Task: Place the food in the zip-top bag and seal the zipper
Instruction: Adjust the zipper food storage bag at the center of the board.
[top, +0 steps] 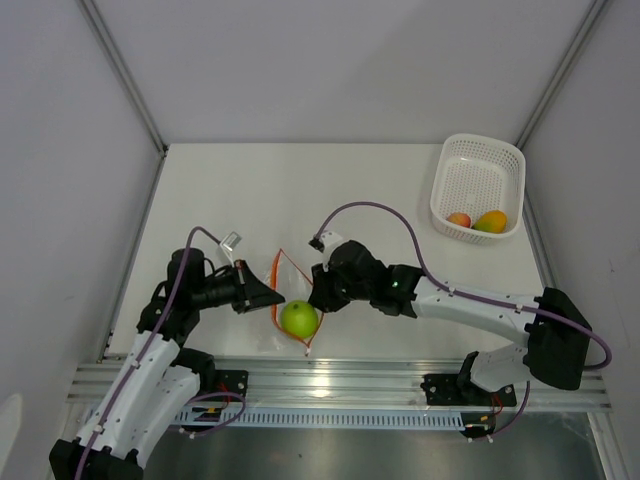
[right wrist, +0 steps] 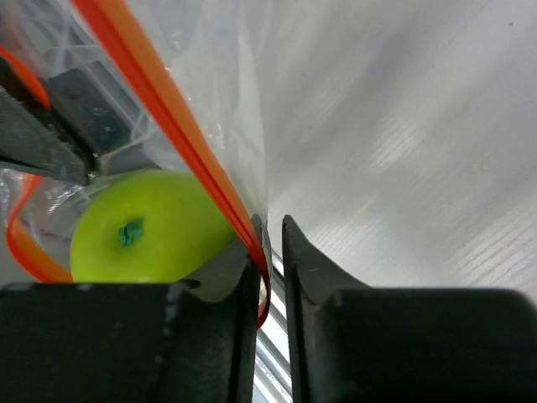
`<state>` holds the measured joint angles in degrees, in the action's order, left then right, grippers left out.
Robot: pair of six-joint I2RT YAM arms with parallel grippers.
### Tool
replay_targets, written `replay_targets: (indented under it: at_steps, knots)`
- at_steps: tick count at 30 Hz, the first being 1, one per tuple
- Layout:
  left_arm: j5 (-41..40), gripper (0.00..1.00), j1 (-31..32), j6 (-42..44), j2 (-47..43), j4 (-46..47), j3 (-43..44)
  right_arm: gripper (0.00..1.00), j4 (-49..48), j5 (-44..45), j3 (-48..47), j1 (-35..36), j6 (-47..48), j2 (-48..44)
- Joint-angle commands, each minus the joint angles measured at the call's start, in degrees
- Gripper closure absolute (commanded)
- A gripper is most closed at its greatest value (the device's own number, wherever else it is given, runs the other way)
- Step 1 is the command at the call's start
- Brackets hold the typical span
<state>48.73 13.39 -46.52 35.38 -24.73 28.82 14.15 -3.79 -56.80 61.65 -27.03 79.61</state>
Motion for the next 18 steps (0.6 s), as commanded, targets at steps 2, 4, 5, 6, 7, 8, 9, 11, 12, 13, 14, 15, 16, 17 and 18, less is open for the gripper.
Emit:
replay_targets:
  at_steps: [2,4,5,6,7,8,9,11,12,13,14,15,16,17,18]
  knots:
    - [1.81,0.99,0.24,-0.59,-1.36,-0.40,0.10,0.94,-2.56,0.18,0.46,-0.04,-0.66,0.63]
    - [1.89,1.00,0.32,-0.24,-1.62,-1.45,0.62,1.00,1.04,1.50,-1.46,-0.04,-0.40,-0.24]
    - [1.81,0.99,0.24,-0.06,-1.80,-2.07,1.76,1.00,2.79,2.64,-2.61,-0.04,-0.40,-0.68]
    - [1.72,0.99,0.24,0.64,-1.89,-3.73,2.20,1.00,7.07,4.13,-3.75,-0.04,-0.57,-1.12]
    - [1.46,1.00,0.32,0.99,-2.50,-4.79,2.73,1.00,9.64,5.97,-5.15,-0.38,-0.75,-1.48]
    - [1.28,0.99,0.24,1.26,-2.94,-6.11,3.43,1.00,12.10,6.16,-8.30,-0.74,-1.27,-1.65]
    - [1.54,0.99,0.24,1.35,-3.38,-8.12,5.26,1.00,17.26,5.56,-10.16,-1.00,-1.36,-1.65]
    - [2.07,1.00,0.24,0.91,-5.30,-9.36,7.55,1.00,20.81,5.20,-14.37,-0.74,-1.28,-1.83]
    - [0.85,0.99,0.24,0.21,-6.01,-10.15,8.79,1.00,22.83,4.68,-15.35,-0.57,-1.10,-1.83]
    - [0.23,0.99,0.32,-0.23,-6.63,-10.86,9.76,1.00,23.37,2.67,-16.15,-0.48,-1.27,-1.66]
    - [-0.12,0.99,0.32,-0.84,-7.51,-10.34,9.94,1.00,23.64,1.87,-16.68,-0.30,-1.54,-1.48]
    - [-0.82,0.99,0.24,-2.24,-7.95,-9.55,9.85,1.00,22.86,1.16,-16.59,-0.21,-1.71,-0.61]
    - [-1.26,0.99,0.24,-2.87,-8.13,-7.37,7.94,1.00,22.15,0.46,-16.07,-0.39,-1.71,-0.08]
    - [-1.70,0.99,0.24,-3.31,-8.13,-6.57,7.05,1.00,21.80,0.37,-15.63,-1.00,-1.71,0.80]
    - [-1.62,0.99,0.24,-3.75,-7.00,-5.86,6.08,1.00,22.49,0.36,-15.71,-1.35,-2.06,2.98]
